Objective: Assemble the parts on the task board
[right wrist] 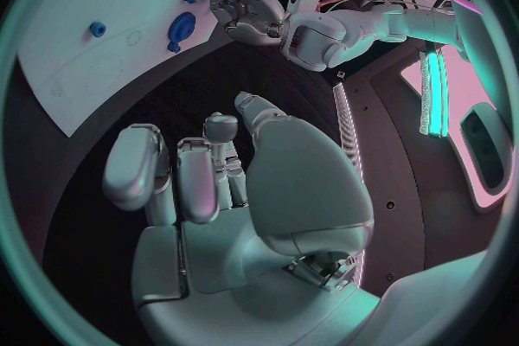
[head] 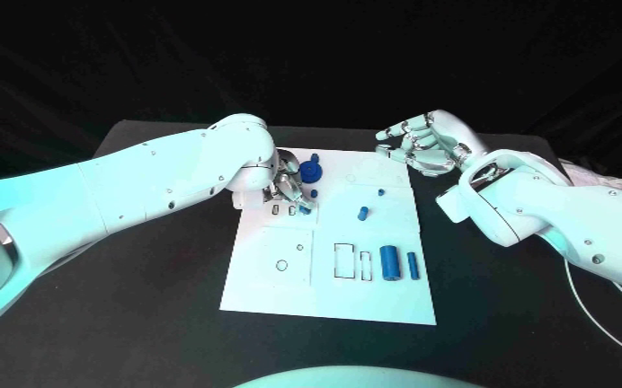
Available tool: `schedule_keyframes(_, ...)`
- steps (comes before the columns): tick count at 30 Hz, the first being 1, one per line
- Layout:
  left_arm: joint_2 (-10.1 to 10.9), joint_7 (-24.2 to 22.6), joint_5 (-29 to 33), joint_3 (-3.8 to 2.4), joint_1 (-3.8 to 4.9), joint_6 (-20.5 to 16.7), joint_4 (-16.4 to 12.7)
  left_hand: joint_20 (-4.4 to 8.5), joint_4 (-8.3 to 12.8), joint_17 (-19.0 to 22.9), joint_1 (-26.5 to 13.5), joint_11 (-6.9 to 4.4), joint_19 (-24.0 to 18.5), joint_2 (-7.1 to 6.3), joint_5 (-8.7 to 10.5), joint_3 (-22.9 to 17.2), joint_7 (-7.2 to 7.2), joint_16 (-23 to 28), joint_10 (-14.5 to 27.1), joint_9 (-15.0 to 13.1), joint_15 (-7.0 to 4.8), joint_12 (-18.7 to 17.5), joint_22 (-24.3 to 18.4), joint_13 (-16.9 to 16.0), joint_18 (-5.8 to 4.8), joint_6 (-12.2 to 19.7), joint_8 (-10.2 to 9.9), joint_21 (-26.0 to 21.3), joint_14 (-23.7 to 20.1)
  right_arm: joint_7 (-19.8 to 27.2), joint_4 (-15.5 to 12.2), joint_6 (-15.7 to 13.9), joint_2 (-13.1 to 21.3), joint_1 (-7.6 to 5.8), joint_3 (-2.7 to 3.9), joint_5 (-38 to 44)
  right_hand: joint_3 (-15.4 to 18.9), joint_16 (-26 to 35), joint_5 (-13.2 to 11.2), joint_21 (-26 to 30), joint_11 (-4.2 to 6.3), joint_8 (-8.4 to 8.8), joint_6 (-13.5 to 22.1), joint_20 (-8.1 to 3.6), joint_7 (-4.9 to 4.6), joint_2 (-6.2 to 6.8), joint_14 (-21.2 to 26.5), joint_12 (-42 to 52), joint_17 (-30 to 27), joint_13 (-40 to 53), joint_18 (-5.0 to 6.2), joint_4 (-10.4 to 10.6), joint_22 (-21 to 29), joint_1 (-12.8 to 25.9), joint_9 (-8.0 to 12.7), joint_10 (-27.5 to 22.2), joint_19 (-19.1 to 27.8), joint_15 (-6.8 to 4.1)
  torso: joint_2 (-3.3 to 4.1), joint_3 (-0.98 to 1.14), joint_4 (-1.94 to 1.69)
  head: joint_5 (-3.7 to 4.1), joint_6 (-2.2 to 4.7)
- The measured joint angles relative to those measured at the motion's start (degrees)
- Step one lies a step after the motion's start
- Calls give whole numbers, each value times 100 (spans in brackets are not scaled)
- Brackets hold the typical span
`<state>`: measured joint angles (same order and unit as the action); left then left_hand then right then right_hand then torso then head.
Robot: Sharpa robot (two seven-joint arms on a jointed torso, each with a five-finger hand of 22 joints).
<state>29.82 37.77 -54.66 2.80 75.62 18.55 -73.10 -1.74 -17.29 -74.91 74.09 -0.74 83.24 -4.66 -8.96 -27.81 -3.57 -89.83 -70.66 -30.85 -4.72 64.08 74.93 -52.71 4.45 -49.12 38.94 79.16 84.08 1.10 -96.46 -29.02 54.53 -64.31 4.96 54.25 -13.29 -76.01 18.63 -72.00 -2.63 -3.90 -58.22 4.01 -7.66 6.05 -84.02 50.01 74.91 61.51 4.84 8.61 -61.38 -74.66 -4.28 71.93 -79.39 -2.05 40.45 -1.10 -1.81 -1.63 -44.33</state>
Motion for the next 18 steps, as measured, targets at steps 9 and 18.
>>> schedule_keyframes(9, 241, -21, 213, -8, 2, -234, -266, 0, 254, 0, -363, -21, 0, -175, -94, -424, -1, 0, -101, -143, 0, 0, 0, -89, 0, -1, 95, 0, 0, -13, 22, 24, 2, 20, -4, 0, 0, 0, 0, 0, 0, 0, 0, 0, 0, 0, 0, 0, 0, 0, 0, 0, 0, 0, 0, 0, 0, 0, -11, 5, -15, -20, 1)
schedule_keyframes(18, 660, -104, 245, -6, 1, -790, -785, 11, 338, 0, -459, -44, 11, -226, -142, -539, 21, 0, -168, -184, 0, 71, -1, -174, -89, -43, 138, 43, 0, -22, 27, 31, 14, 30, -6, 47, 0, 22, 0, -1, 0, 0, 0, 0, 0, 0, 0, -24, 1, -16, 0, 0, 11, 0, 0, 0, 0, 0, -30, 34, -38, -57, 14)
